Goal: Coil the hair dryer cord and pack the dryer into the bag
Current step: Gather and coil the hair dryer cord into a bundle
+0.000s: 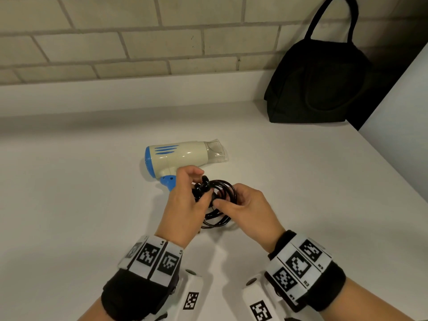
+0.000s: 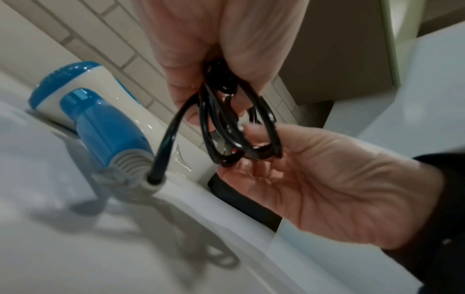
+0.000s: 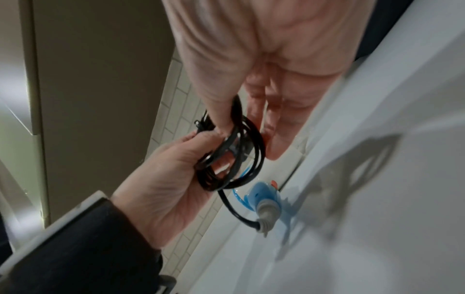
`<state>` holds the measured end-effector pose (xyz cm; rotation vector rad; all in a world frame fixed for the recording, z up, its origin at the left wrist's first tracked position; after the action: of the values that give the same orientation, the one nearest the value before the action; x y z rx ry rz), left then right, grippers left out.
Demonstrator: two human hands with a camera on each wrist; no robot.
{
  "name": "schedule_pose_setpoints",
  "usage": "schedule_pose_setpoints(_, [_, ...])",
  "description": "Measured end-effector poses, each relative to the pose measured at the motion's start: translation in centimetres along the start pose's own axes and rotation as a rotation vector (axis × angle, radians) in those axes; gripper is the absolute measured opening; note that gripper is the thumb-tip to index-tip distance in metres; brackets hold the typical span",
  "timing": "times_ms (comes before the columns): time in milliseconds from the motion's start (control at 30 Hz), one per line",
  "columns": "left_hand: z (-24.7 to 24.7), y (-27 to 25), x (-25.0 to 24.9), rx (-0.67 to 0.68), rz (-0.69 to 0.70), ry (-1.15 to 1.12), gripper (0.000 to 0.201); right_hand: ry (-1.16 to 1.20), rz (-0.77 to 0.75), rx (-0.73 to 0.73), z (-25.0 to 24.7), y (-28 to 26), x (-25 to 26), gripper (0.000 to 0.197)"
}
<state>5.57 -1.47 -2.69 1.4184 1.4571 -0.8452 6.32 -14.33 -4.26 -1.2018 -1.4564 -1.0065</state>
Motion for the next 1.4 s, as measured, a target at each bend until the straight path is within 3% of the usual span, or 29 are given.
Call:
schedule_pose_setpoints(167, [0.1, -0.3, -0.4, -0.007, -0.018, 0.016, 0.043, 0.076, -0.011, -0.087, -0.2, 0.2, -0.3, 0.022])
schedule_pose_setpoints(333, [0.1, -0.2, 0.0, 0.017, -0.111, 0.077, 0.019, 0.157, -0.005, -0.116, -0.4, 0.4, -0.5, 0.019])
schedule_pose_setpoints(433, [0.2, 0.0, 0.0, 0.025, -0.135, 0.096, 0.015, 0.163, -0.013, -0.107, -0.5, 0.5, -0.4, 0.018])
schedule_pose_setpoints(700, [-0.2, 0.1, -0.6, 0.087, -0.234, -0.046, 0.034, 0.089, -0.037, 0.088, -1.1, 0.8, -0.5, 0.024])
schedule_pose_setpoints(867, [-0.5, 0.2, -0.1, 0.166, -0.289, -0.138, 0.036, 0.174, 0.027, 0.211, -1.4, 0.7, -0.7, 0.023])
schedule_pose_setpoints(1066, [-0.8, 0.6, 0.4, 0.374, -0.380, -0.366, 0.031, 0.346, 0.109, 0.251, -1.5, 0.4, -0.8, 0.025])
schedule_pose_setpoints(1166, [-0.2, 0.3, 0.7, 0.428, -0.451, -0.494, 0.033, 0.148, -0.024, 0.193, -1.1, 0.3, -0.5, 0.043])
schedule_pose_setpoints(1266, [0.1, 0.2, 0.9, 0.416, -0.477, -0.568, 0.037, -0.261, -0.363, 0.075, -1.5, -0.1, 0.5, 0.056])
schedule_pose_setpoints(1333, [0.2, 0.2, 0.9, 0.415, -0.476, -0.567, 0.041, -0.479, -0.582, 0.030, -1.7, -0.3, 1.1, 0.050])
schedule_pose_setpoints(1400, [0.2, 0.1, 0.7, 0.420, -0.473, -0.558, 0.047, -0.575, -0.660, 0.037, -1.7, -0.4, 1.7, 0.037])
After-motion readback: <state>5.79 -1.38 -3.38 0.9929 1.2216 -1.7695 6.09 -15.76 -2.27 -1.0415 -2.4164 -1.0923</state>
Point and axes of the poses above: each hand's wrist, its own y-axis towards the middle knuckle, its own z-axis out of the palm, x = y × z, the point moved 2 cm from there along y, towards the middle knuckle, and after that the axes turned 7 degrees about -z, right-handed, at the moved point
